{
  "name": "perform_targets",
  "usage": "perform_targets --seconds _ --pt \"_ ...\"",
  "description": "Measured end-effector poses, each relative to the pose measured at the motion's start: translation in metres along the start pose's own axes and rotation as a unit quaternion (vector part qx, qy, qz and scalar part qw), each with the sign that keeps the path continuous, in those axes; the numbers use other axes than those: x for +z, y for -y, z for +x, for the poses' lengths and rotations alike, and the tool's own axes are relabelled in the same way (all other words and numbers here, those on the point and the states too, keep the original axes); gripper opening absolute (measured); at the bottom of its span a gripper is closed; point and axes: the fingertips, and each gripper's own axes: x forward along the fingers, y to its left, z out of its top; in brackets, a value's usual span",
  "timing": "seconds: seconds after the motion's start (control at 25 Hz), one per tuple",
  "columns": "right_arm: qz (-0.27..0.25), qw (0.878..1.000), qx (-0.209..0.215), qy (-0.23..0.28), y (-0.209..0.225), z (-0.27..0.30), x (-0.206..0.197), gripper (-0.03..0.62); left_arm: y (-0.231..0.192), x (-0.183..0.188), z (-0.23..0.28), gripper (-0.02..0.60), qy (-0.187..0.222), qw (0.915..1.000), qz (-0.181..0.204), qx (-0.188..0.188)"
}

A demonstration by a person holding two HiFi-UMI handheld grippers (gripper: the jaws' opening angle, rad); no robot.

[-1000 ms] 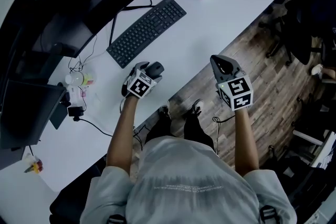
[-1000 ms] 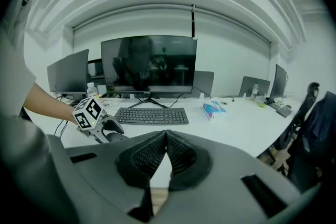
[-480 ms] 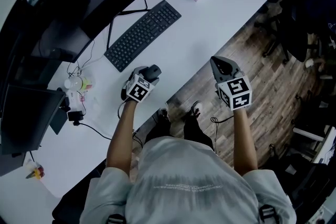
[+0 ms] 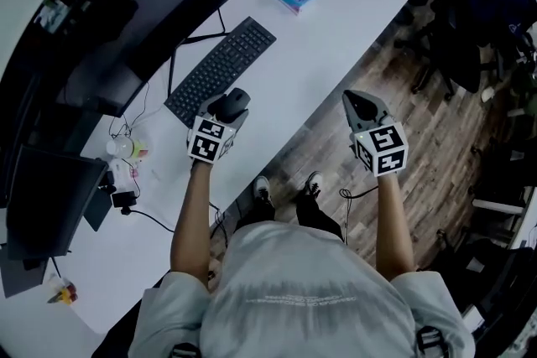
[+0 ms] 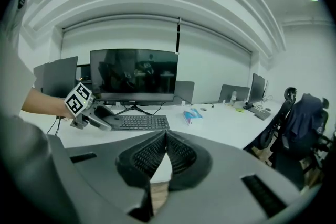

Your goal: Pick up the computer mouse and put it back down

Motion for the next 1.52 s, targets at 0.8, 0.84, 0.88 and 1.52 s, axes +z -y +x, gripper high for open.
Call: perform_targets --seconds 0.8,0.84,0.88,1.52 --pt "-0.05 0.993 -0.05 0.091 0.1 -0.076 0.065 0.002 0.042 0.227 -0.065 0.288 0.182 0.977 0.07 0.087" --pt "-0.051 0.993 -0.049 0.095 0.106 -0.078 0.065 0.002 0.045 0.232 -0.065 0.288 0.184 0.9762 0.072 0.09" --pt "-0.053 0.993 -0.047 0.098 0.112 -0.079 0.065 0.002 0.049 0.236 -0.064 0.288 0.185 0.9755 0.073 0.095" --pt "-0.061 0.991 -0.012 0.121 0.178 -0.086 0.069 0.002 0.083 0.279 -0.029 0.288 0.177 0.9724 0.068 0.135"
